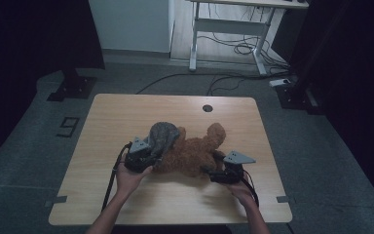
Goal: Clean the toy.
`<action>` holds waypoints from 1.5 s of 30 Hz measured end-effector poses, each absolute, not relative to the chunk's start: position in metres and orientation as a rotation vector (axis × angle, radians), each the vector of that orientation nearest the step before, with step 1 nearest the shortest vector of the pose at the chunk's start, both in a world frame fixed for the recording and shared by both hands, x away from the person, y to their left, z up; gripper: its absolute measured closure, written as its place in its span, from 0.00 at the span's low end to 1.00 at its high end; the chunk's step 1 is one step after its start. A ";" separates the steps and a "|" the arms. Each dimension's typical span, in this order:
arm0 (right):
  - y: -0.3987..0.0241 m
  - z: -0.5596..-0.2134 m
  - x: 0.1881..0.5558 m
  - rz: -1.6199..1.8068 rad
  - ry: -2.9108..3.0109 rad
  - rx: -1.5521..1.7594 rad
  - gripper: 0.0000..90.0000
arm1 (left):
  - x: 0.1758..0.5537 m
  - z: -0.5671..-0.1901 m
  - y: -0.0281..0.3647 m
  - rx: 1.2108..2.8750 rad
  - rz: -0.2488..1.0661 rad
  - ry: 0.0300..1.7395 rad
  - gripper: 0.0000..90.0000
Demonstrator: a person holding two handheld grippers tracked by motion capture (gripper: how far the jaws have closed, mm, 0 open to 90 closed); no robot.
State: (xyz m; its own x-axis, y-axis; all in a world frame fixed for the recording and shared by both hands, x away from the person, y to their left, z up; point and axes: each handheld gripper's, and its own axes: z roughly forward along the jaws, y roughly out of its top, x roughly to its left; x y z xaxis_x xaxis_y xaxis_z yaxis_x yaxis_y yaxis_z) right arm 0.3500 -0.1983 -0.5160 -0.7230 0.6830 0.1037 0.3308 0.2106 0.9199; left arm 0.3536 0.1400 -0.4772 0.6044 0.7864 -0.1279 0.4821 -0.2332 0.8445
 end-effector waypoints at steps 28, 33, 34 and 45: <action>-0.198 -0.540 0.336 1.423 2.248 0.851 0.58 | 0.354 -0.455 0.071 2.003 0.392 0.921 0.85; -0.199 -0.542 0.337 1.453 2.258 0.845 0.59 | 0.353 -0.457 0.097 2.006 0.393 0.952 0.85; -0.198 -0.542 0.337 1.449 2.260 0.843 0.59 | 0.353 -0.457 0.097 2.006 0.393 0.952 0.85; -0.197 -0.542 0.338 1.448 2.262 0.858 0.59 | 0.348 -0.453 0.157 1.955 0.501 1.061 0.85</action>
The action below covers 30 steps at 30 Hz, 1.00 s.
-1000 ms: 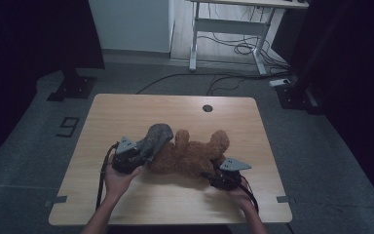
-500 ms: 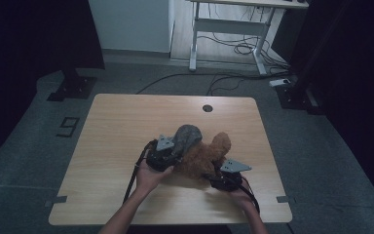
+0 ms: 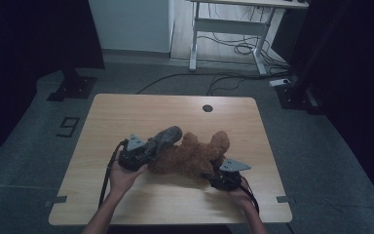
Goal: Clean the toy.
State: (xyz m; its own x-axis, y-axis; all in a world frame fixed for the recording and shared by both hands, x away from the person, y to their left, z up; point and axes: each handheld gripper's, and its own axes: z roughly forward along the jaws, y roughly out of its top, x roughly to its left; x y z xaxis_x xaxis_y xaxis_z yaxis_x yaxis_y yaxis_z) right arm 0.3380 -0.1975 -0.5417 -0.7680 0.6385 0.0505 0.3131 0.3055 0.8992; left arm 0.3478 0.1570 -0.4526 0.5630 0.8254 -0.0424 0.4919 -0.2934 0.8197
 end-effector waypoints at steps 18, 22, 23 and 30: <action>-0.198 -0.542 0.339 1.444 2.259 0.866 0.59 | 0.357 -0.514 0.184 1.982 0.399 1.226 0.85; -0.199 -0.542 0.340 1.448 2.258 0.875 0.59 | 0.352 -0.486 0.193 1.932 0.442 1.197 0.85; -0.200 -0.542 0.340 1.449 2.259 0.877 0.59 | 0.350 -0.476 0.193 1.916 0.462 1.180 0.85; -0.199 -0.542 0.340 1.447 2.259 0.877 0.59 | 0.334 -0.430 0.169 1.870 0.509 1.027 0.85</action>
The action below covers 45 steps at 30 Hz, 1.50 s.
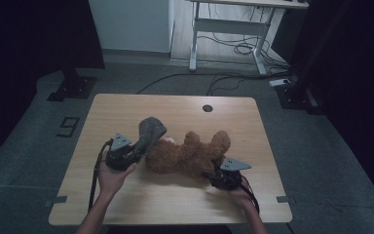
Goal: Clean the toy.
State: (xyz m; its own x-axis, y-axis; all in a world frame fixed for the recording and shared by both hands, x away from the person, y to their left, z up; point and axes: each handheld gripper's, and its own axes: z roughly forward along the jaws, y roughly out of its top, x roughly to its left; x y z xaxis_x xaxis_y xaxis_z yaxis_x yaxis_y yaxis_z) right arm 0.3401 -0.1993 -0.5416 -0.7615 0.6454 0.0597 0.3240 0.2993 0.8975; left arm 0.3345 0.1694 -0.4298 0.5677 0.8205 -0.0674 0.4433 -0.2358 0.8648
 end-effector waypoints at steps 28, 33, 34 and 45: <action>-0.198 -0.541 0.341 1.457 2.259 0.883 0.58 | 0.353 -0.458 0.172 1.895 0.459 1.104 0.86; -0.197 -0.541 0.341 1.450 2.261 0.883 0.58 | 0.353 -0.475 0.184 1.878 0.455 1.161 0.86; -0.197 -0.541 0.341 1.450 2.261 0.884 0.58 | 0.353 -0.475 0.184 1.878 0.455 1.161 0.86; -0.198 -0.539 0.340 1.459 2.241 0.908 0.44 | 0.357 -0.515 0.181 1.953 0.395 1.242 0.86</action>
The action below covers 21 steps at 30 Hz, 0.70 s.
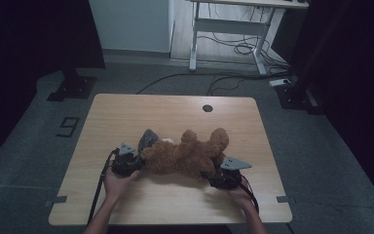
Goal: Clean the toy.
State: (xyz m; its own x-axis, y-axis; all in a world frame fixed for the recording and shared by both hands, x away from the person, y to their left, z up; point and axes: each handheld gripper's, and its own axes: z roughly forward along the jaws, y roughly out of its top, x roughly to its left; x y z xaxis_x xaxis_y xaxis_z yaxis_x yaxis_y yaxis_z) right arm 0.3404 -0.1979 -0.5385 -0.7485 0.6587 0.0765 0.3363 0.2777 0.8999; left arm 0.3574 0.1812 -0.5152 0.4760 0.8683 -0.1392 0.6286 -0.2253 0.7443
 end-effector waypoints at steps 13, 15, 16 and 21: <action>-0.186 -0.533 0.339 1.391 2.227 0.932 0.51 | 0.356 -0.520 0.190 1.921 0.328 1.256 0.86; -0.189 -0.535 0.340 1.389 2.229 0.938 0.54 | 0.345 -0.490 0.196 1.874 0.363 1.207 0.86; -0.189 -0.535 0.340 1.389 2.229 0.938 0.54 | 0.345 -0.490 0.196 1.874 0.363 1.207 0.86; -0.190 -0.537 0.341 1.400 2.230 0.946 0.55 | 0.324 -0.421 0.173 1.813 0.458 1.007 0.86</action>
State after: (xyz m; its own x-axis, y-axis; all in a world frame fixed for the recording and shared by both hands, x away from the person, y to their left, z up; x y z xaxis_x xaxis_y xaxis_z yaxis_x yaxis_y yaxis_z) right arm 0.3413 -0.1901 -0.5367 -0.7196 0.6918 0.0597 0.3546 0.2921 0.8882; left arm 0.3242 0.1728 -0.4210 0.5866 0.8005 -0.1229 0.4338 -0.1825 0.8823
